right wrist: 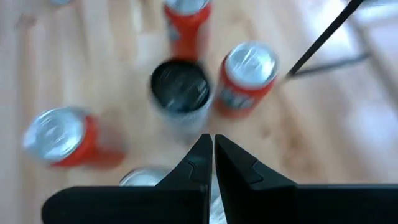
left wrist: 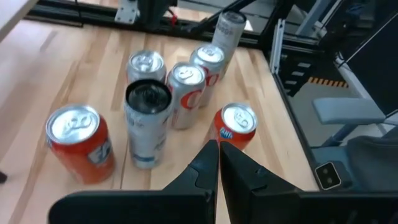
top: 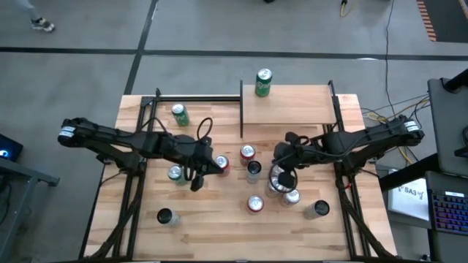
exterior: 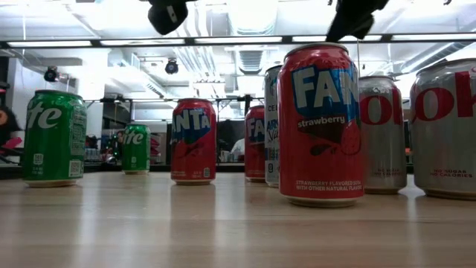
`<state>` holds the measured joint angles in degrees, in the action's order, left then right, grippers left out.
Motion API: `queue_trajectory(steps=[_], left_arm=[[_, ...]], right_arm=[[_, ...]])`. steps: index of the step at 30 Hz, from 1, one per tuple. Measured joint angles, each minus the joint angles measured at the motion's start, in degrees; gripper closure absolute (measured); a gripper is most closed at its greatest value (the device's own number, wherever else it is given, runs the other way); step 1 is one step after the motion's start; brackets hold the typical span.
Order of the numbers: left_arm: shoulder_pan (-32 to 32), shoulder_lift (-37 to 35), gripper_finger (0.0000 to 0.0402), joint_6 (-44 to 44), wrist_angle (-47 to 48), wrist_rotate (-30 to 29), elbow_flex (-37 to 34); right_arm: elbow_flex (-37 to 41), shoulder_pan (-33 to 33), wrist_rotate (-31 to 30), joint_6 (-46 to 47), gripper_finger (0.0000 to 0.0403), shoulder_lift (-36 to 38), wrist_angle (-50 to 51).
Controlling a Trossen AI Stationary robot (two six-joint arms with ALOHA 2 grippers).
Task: Place canned beverage on shelf
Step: Put the center white soda can on the shelf
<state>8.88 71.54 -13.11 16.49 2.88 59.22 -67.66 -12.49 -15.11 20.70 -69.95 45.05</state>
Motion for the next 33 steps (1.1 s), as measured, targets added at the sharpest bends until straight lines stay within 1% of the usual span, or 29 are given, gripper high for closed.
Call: queue_trajectory(steps=[2,6,9,13,17,20,29,33], left_arm=[[0.0,0.1,0.0402,0.7,-0.4,0.0,0.0],[0.0,0.4,0.0402,0.8,-0.9,-1.4,0.0],[0.0,0.9,0.0402,0.9,-1.0,-2.6,-0.1],[0.0,0.9,0.0402,3.4,-1.1,-2.8,-0.1],[0.0,0.9,0.0402,3.6,-1.3,-2.8,-0.1],[0.0,0.9,0.0402,3.6,-1.3,-2.8,-0.1],[0.0,0.9,0.0402,5.4,-1.3,-2.9,-0.1],[0.0,0.9,0.0402,5.6,-2.4,-3.0,-0.1]], right_arm=[[0.5,0.0,-2.8,-2.8,0.0394,-0.5,-1.0],[0.7,0.0,-3.0,-6.3,0.0394,-2.2,-4.0],[0.8,0.0,-3.0,-5.9,0.0394,-3.6,-5.1],[0.0,0.5,-3.1,-4.9,0.0393,-5.4,-5.5],[-1.7,1.1,-3.1,-3.8,0.0375,-7.1,-5.5],[-2.5,1.1,-3.1,-4.8,0.0344,-7.8,-5.3],[-3.1,1.2,-3.0,-4.9,0.0208,-7.7,-5.0],[-3.1,1.2,-3.0,-5.1,0.0165,-7.8,-5.0]])
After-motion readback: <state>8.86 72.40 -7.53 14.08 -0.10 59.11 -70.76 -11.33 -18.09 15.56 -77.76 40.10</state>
